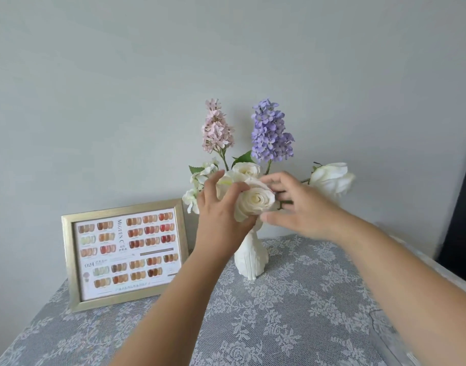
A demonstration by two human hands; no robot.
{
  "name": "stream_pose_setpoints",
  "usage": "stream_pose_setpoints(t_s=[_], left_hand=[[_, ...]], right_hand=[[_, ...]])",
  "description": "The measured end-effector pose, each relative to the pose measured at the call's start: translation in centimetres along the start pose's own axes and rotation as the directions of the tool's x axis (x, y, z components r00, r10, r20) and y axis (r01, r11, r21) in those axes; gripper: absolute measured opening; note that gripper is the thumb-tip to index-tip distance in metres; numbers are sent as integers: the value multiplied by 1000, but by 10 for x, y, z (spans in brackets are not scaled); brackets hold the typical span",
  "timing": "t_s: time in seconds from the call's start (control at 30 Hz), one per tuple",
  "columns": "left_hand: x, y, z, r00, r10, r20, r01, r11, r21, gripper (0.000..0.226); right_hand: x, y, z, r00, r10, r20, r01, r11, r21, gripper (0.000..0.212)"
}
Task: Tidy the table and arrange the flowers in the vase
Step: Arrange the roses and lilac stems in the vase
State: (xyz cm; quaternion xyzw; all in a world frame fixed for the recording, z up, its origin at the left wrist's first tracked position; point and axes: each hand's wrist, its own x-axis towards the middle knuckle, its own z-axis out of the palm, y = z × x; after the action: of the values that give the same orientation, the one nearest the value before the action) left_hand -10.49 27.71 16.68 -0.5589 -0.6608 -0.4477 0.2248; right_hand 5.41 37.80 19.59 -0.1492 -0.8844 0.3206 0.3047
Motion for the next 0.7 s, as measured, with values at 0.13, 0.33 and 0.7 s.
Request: stream_pose_setpoints(t_s=[0.13,0.33,0.7], left_hand=[[3,-4,-2,999,-52,2,52,997,-49,42],[1,-3,-6,997,-81,4,81,993,-86,40],[-2,-9,-18,991,-115,63,123,982,-145,41]], right_hand=[[-33,18,-30,734,-265,-626,162,963,-217,25],[-25,52,-52,866,189,-462,-131,979,156,74],[21,17,-39,878,-49,-476,20,998,-66,38]])
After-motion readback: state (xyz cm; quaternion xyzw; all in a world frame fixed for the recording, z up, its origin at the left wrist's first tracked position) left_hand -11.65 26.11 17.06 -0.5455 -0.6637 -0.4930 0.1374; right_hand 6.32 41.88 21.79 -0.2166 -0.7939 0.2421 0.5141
